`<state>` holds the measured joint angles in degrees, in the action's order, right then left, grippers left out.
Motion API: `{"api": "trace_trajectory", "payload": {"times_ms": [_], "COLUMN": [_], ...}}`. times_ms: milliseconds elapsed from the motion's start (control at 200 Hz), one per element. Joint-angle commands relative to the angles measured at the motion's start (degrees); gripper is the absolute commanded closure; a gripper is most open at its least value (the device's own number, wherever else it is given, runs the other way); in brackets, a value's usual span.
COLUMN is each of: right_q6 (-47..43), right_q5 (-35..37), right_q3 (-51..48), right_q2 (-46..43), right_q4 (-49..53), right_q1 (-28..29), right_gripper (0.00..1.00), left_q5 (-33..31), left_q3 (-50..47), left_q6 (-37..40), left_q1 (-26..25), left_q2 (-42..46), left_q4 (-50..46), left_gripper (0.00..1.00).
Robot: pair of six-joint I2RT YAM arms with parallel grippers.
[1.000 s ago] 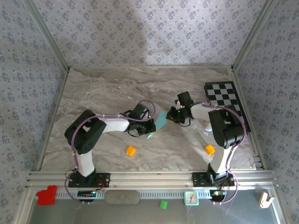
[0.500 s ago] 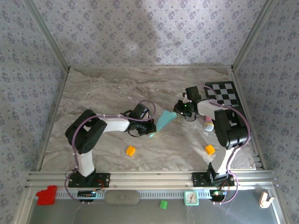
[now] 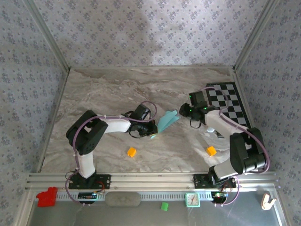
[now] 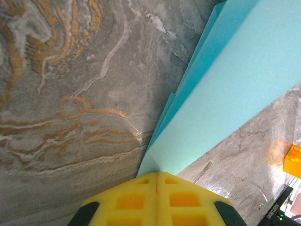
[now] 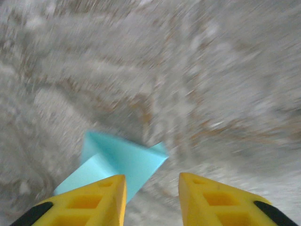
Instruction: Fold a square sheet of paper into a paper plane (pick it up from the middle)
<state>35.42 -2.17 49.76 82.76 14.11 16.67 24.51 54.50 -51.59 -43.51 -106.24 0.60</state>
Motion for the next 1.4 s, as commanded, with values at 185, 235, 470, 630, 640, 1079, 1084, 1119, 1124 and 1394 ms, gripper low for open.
{"api": "trace_trajectory", "payload": {"times_ms": [185, 235, 470, 630, 640, 1079, 1084, 1119, 1124, 1394], "right_q6": [-4.47, -3.92, 4.11, 8.03, 7.98, 3.01, 3.0, 2.54, 2.5, -1.21], "right_q5": [-11.17, -12.43, -15.53, -16.21, -16.31, -16.76, -16.79, -16.83, -16.82, -15.56], "right_q3": [1.49, 1.25, -0.33, -1.03, -1.06, -5.32, -5.39, -5.49, -5.52, -2.81], "right_q2": [-1.93, -1.48, 5.43, 10.58, 10.86, 18.3, 18.3, 18.5, 18.5, 18.71], "right_q4": [-0.41, -1.5, -8.99, -12.95, -13.07, -17.69, -17.7, -17.72, -17.71, -14.41], "right_q1": [2.15, 4.48, 10.9, 11.83, 11.82, 1.88, 1.71, 0.78, 0.67, -6.96], "right_gripper": [0.63, 0.65, 0.77, 0.8, 0.8, 0.81, 0.81, 0.81, 0.8, 0.79], "left_q5": [-0.86, -0.87, -0.95, -1.05, -1.05, -1.64, -1.61, -1.66, -1.66, -1.4], "left_q3": [-0.08, -0.05, 0.25, 0.06, 0.05, -0.54, -0.58, -0.7, -0.7, -0.82], "left_q6": [0.4, 0.35, 0.34, 0.13, 0.1, -0.51, -0.52, -0.57, -0.59, -0.53], "left_q1": [-0.61, -0.61, -0.54, -0.61, -0.61, -0.53, -0.44, -0.4, -0.42, -0.36], "left_q2": [-2.22, -2.22, -2.09, -1.94, -1.95, -1.87, -1.87, -1.78, -1.78, -1.52], "left_q4": [-6.12, -6.22, -6.57, -6.57, -6.51, -9.08, -9.1, -9.21, -9.21, -8.91], "left_gripper": [1.0, 1.0, 1.0, 1.0, 1.0, 1.0, 1.0, 1.0, 1.0, 1.0]}}
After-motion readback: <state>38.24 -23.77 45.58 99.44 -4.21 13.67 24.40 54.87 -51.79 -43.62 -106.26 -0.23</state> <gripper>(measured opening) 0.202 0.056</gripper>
